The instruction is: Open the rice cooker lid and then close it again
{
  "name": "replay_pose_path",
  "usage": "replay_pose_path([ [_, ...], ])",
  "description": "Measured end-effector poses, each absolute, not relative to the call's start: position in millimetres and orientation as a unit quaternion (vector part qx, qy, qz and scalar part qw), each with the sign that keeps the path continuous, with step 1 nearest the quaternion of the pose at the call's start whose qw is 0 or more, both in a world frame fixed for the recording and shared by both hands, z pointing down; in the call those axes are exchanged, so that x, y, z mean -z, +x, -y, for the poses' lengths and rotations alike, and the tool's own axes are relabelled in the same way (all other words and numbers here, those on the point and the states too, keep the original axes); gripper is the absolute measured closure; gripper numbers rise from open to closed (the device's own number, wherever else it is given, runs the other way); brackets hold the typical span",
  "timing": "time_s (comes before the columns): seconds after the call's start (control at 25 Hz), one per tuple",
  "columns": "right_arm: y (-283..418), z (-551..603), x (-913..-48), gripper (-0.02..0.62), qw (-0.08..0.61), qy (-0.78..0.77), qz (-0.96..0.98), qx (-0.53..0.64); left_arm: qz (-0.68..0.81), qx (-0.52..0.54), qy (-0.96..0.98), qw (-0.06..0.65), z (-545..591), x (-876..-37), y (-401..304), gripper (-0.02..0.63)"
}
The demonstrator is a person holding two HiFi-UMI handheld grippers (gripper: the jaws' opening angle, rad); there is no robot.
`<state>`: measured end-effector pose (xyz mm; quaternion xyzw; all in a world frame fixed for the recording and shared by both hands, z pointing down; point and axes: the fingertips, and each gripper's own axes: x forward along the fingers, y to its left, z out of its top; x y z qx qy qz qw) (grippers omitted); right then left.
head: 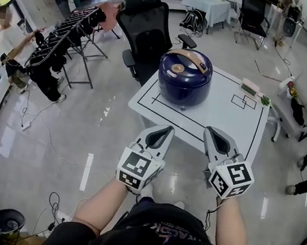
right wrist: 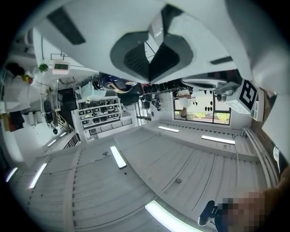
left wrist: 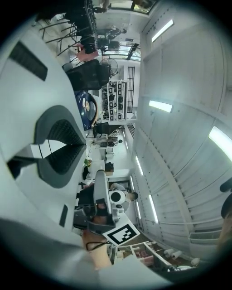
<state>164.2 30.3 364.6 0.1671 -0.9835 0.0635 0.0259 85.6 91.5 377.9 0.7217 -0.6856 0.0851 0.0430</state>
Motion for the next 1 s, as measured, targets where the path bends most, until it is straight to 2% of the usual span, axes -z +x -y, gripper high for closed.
replay_pose_path([
  [0.48,186,-28,-363,0.594,0.01,0.145,0.986,-0.077,0.702,-0.102,0.704,0.041,-97,-375,110,0.603],
  [1.0,197,-28,-367,0.595,0.024,0.137,0.988,-0.067,0.711,-0.082,0.697,0.046,-92,-379,120,0.603],
])
